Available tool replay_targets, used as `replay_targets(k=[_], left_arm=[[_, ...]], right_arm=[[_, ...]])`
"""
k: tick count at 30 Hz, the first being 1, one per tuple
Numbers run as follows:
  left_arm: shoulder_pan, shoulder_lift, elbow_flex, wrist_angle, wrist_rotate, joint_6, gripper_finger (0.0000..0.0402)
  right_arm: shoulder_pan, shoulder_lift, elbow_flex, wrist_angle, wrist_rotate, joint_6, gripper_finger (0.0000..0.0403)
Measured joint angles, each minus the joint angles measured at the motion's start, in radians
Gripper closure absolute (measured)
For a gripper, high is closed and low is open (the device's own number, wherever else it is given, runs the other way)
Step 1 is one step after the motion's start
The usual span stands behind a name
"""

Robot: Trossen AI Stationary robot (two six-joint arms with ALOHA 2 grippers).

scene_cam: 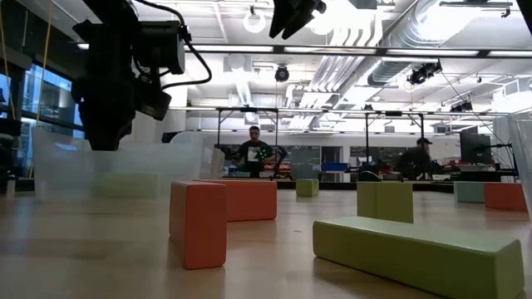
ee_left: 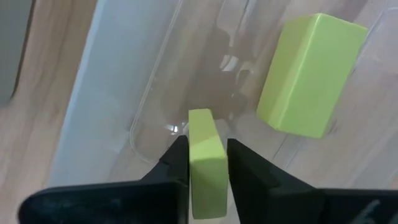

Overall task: Sort & place blocks by color
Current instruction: Put the green block into the left transparent bin

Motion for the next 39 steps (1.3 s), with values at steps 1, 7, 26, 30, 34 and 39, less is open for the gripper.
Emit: replay_targets(k=[1, 7, 26, 30, 34, 39], left_arm=[[0.000, 0.000, 0.000, -0.001, 0.000, 0.000, 0.0333], [0.001, 0.000, 0.000, -0.016, 0.001, 0.003, 0.0301], [0.002, 0.000, 0.123, -0.164, -0.127, 0.138, 0.0291], [0.004, 0.000, 0.123, -0.169, -0.131, 0.142, 0.0291], [0.008, 0.000, 0.123, -0.234, -0.142, 0.167, 0.0291], [0.014, 0.000, 0.123, -0.265, -0.171, 0.195, 0.0291]], right_arm=[[0.000, 0.000, 0.000, 0.000, 0.000, 0.000, 0.0148], [0.007, 0.000, 0.000, -0.010, -0.001, 0.029, 0.0148], [0.058, 0.000, 0.000, -0.098, -0.016, 0.191, 0.0148], [0.059, 0.000, 0.000, -0.099, -0.016, 0.209, 0.0148], [0.059, 0.000, 0.000, -0.099, -0.016, 0.216, 0.0148], [0.059, 0.000, 0.000, -0.106, -0.022, 0.263, 0.0148]])
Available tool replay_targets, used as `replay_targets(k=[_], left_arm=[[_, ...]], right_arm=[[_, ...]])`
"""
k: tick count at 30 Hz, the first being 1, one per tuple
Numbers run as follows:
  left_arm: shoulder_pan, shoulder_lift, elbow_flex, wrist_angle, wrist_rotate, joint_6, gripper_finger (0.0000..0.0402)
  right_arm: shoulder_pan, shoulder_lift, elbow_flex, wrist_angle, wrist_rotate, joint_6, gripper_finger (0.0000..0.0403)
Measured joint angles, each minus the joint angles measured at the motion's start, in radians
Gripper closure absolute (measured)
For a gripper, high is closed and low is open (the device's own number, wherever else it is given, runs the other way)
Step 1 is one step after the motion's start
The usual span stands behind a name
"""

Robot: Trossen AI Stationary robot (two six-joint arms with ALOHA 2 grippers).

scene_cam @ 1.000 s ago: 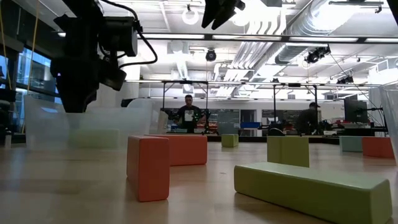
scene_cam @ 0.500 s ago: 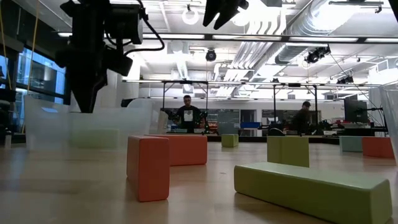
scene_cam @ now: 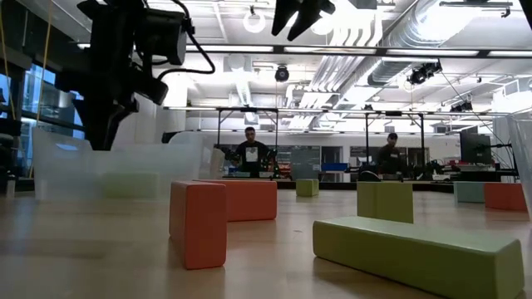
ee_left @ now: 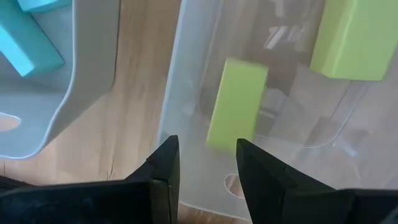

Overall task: Sort & place blocks by color
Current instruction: Put the green block into the left transparent bin, then put the orange block into the right transparent bin

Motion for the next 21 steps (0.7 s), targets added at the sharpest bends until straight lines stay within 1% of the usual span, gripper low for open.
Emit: replay_targets(k=[2, 4, 9, 13, 17, 21], left_arm=[[0.000, 0.000, 0.000, 0.007, -0.004, 0.000, 0.0291], [0.000, 0.000, 0.000, 0.018, -0.013, 0.003, 0.0291], [0.001, 0.000, 0.000, 0.075, -0.016, 0.044, 0.0291], [0.011, 0.000, 0.025, 0.088, -0.016, 0.083, 0.0291], [0.029, -0.001, 0.076, 0.089, -0.035, 0.140, 0.0291], [0.050, -0.024, 0.131, 0.117, -0.053, 0.198, 0.0291]], right_arm=[[0.000, 0.000, 0.000, -0.011, -0.018, 0.047, 0.0148], [0.003, 0.000, 0.000, -0.025, -0.062, 0.102, 0.0148], [0.014, 0.000, 0.000, -0.052, -0.251, 0.260, 0.0148], [0.046, 0.000, 0.000, -0.070, -0.346, 0.360, 0.0148], [0.093, 0.000, 0.000, -0.119, -0.372, 0.479, 0.0148], [0.154, 0.000, -0.006, -0.202, -0.345, 0.641, 0.0148]])
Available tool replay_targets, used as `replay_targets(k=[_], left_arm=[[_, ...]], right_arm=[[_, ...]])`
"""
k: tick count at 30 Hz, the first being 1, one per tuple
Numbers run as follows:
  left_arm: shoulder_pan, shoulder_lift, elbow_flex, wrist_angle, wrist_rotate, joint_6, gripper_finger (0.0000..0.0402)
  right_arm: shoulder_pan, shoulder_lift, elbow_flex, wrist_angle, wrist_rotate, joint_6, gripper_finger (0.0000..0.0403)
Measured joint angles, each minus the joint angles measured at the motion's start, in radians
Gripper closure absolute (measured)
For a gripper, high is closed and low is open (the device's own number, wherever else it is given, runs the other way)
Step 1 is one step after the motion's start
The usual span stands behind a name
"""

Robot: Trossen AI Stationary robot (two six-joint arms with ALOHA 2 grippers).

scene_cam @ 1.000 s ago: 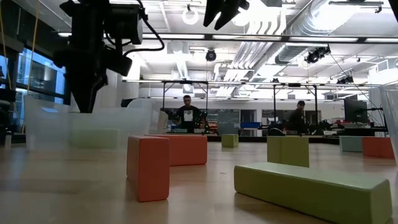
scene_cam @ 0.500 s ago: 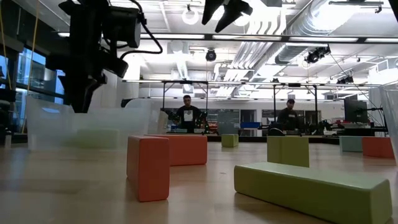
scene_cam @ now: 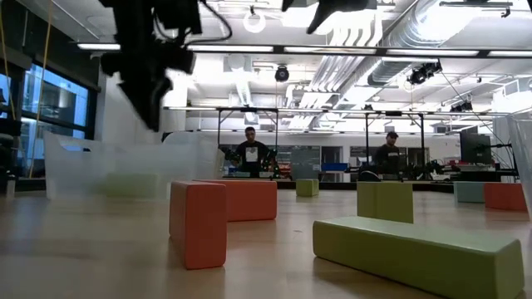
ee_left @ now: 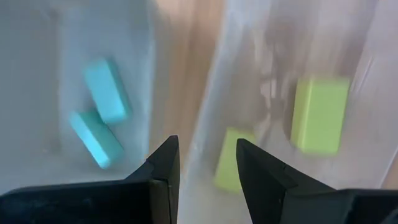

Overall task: Sort & place blocks by color
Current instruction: Put the orange block into the right transparent bin

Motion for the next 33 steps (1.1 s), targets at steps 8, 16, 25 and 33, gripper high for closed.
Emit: replay_targets(k=[8, 16, 25, 33], left_arm=[[0.031, -0.021, 0.110, 0.012, -0.003, 0.008, 0.0291], [0.031, -0.021, 0.168, 0.014, 0.001, 0.042, 0.0291], [0.056, -0.020, 0.246, -0.040, -0.005, -0.037, 0.0291], [0.103, -0.026, 0.372, -0.226, -0.011, -0.124, 0.0291]], right_arm=[[0.111, 0.004, -0.078, -0.016, 0.010, 0.141, 0.0148], [0.152, 0.005, -0.224, 0.145, -0.109, -0.037, 0.0148], [0.147, 0.005, -0.424, 0.495, -0.255, -0.343, 0.0148], [0.148, 0.005, -0.512, 0.716, -0.258, -0.552, 0.0148]])
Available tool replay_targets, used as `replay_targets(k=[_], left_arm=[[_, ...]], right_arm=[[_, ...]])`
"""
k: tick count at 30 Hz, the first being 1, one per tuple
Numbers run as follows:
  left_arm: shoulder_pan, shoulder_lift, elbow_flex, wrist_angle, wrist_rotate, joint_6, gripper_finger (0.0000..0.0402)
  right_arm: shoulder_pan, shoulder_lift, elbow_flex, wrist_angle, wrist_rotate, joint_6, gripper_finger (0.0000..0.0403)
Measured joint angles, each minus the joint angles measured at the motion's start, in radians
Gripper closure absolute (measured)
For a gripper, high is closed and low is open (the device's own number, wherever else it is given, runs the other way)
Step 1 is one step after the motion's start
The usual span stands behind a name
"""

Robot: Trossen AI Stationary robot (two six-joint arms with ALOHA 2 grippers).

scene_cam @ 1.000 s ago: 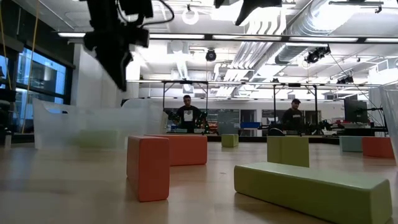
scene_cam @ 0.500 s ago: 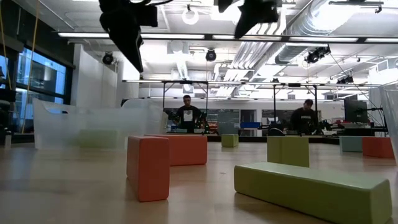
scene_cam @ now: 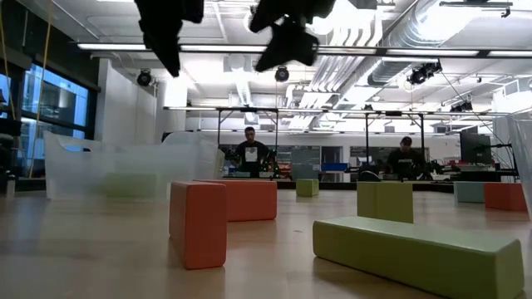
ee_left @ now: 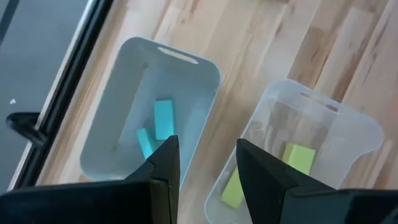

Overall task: Sort & place blocks by color
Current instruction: Put the orange block into the right transparent bin

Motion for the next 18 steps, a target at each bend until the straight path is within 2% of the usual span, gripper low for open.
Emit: replay_targets(k=[7, 13, 18], left_arm=[[0.005, -0.061, 0.133, -0.120, 0.000, -0.092, 0.0291], [-0.001, -0.144, 0.230, -0.179, 0.008, -0.228, 0.0291], [-0.022, -0.222, 0.247, -0.179, 0.031, -0.348, 0.0291]], right_arm=[[0.000, 0.000, -0.011, 0.157, 0.070, -0.160, 0.0148], [0.002, 0.000, -0.011, 0.222, 0.057, -0.262, 0.0148], [0.003, 0.011, -0.011, 0.220, 0.016, -0.336, 0.0148]])
